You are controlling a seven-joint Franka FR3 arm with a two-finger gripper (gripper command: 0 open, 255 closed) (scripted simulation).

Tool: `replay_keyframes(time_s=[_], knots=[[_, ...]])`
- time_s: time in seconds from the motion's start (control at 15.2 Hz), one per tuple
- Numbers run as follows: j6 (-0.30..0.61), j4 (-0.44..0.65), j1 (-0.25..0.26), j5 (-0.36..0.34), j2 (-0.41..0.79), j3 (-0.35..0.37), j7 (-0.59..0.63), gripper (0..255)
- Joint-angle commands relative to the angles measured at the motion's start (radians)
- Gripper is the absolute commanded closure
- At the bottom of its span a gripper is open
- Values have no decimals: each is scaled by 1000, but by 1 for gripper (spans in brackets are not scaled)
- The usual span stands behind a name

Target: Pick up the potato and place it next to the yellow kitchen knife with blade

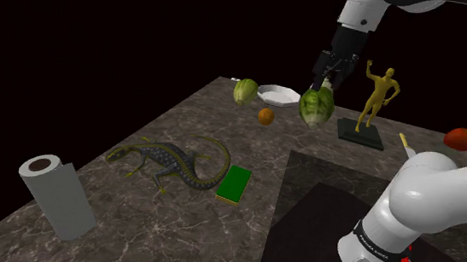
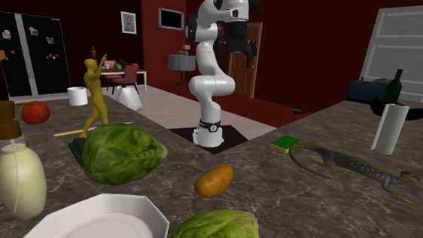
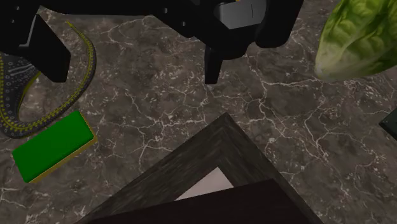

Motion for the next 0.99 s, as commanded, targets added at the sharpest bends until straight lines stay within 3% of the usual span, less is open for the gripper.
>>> replay_keyframes(time_s=[0.0, 0.46, 0.92], knots=[[0, 0, 0, 0, 0, 0, 0, 0], [89, 124, -48, -42, 318, 103, 210, 0], [101, 319, -89, -125, 650, 160, 423, 0]])
